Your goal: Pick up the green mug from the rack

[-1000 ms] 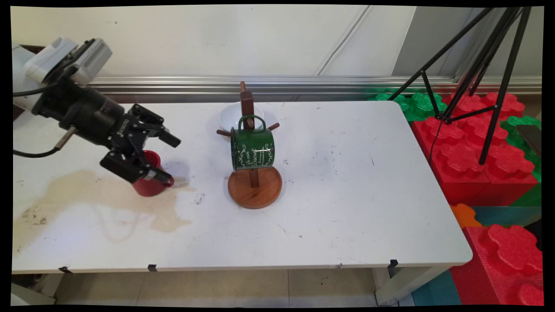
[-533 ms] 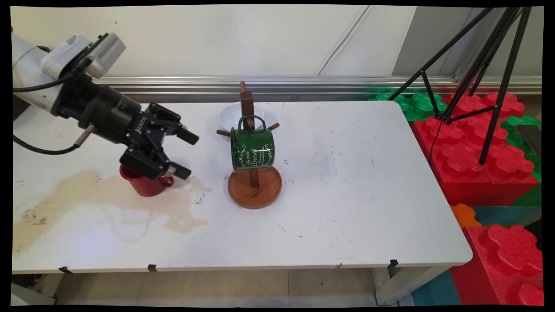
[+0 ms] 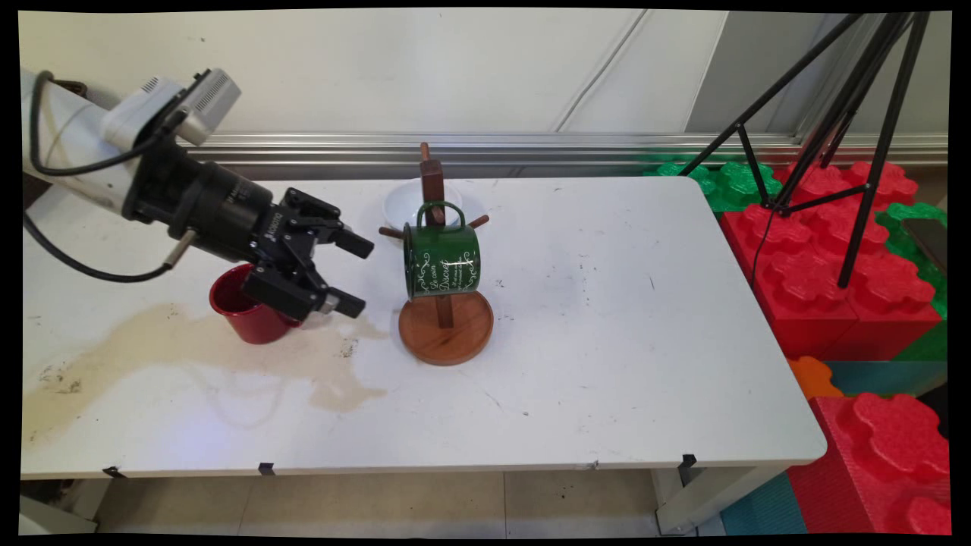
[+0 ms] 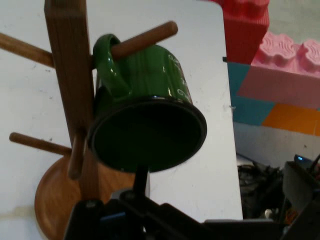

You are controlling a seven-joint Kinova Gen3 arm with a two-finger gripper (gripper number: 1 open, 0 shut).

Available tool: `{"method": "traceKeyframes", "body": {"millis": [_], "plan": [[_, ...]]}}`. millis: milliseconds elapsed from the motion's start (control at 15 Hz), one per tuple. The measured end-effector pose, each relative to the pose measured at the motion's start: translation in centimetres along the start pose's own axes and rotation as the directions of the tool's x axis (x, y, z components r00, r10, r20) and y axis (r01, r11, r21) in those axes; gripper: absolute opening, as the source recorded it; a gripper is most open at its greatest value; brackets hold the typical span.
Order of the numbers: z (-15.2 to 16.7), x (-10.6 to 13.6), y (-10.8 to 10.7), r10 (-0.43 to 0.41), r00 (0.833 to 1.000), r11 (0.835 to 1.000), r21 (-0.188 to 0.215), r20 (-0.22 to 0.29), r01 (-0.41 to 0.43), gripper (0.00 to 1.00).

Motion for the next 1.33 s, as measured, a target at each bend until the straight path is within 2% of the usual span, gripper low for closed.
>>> {"method": "traceKeyframes", "body": {"millis": [533, 1333], "plan": [[2.8, -0.4, 0.0, -0.022, 0.998, 1.000, 0.012, -0.057, 0.023, 1.00], [5.0, -0.8, 0.6, -0.042, 0.994, 0.999, 0.026, -0.101, 0.045, 1.00]]}}
